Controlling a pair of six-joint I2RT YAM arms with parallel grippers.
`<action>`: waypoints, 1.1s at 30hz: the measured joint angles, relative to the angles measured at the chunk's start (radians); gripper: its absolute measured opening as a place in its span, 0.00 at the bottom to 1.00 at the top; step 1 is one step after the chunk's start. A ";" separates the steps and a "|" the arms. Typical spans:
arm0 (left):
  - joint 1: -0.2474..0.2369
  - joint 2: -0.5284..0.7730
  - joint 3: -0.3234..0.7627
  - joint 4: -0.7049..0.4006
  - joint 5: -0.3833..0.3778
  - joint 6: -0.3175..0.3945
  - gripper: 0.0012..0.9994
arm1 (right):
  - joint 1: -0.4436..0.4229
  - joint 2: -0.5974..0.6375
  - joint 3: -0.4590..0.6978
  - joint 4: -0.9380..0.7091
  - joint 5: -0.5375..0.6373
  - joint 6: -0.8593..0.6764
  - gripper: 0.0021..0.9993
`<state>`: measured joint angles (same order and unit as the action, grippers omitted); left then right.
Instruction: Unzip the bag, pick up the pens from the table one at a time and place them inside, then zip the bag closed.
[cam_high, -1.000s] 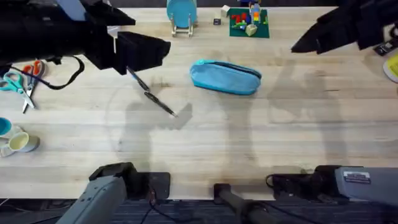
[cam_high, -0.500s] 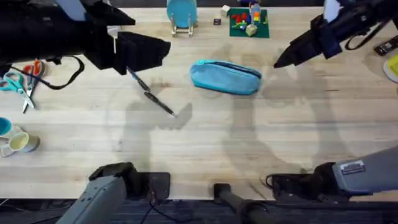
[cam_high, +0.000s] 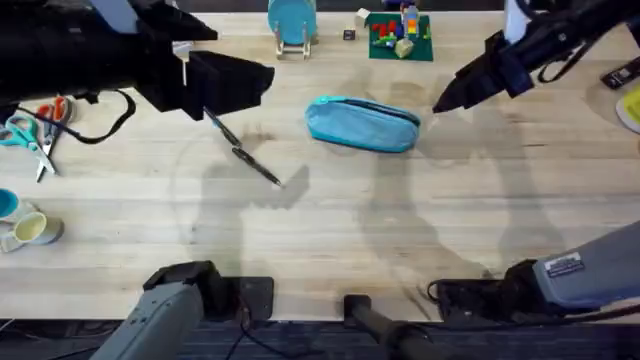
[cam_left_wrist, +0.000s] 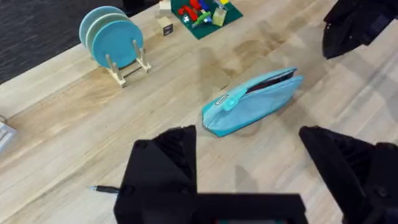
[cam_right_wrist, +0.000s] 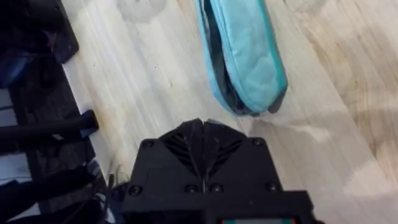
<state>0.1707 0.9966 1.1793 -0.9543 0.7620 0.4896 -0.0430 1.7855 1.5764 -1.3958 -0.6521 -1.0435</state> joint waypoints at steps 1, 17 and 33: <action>0.000 0.000 0.000 0.000 0.000 0.000 0.99 | 0.006 0.002 -0.002 0.009 0.000 -0.001 0.03; 0.000 0.000 0.000 0.000 0.000 0.000 0.99 | 0.041 0.017 -0.052 0.107 0.000 -0.012 0.03; 0.000 0.000 0.000 0.000 0.000 0.000 0.99 | 0.060 0.133 -0.055 0.152 0.000 -0.028 0.03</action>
<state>0.1707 0.9966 1.1793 -0.9543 0.7616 0.4896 0.0170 1.9187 1.5211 -1.2440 -0.6518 -1.0710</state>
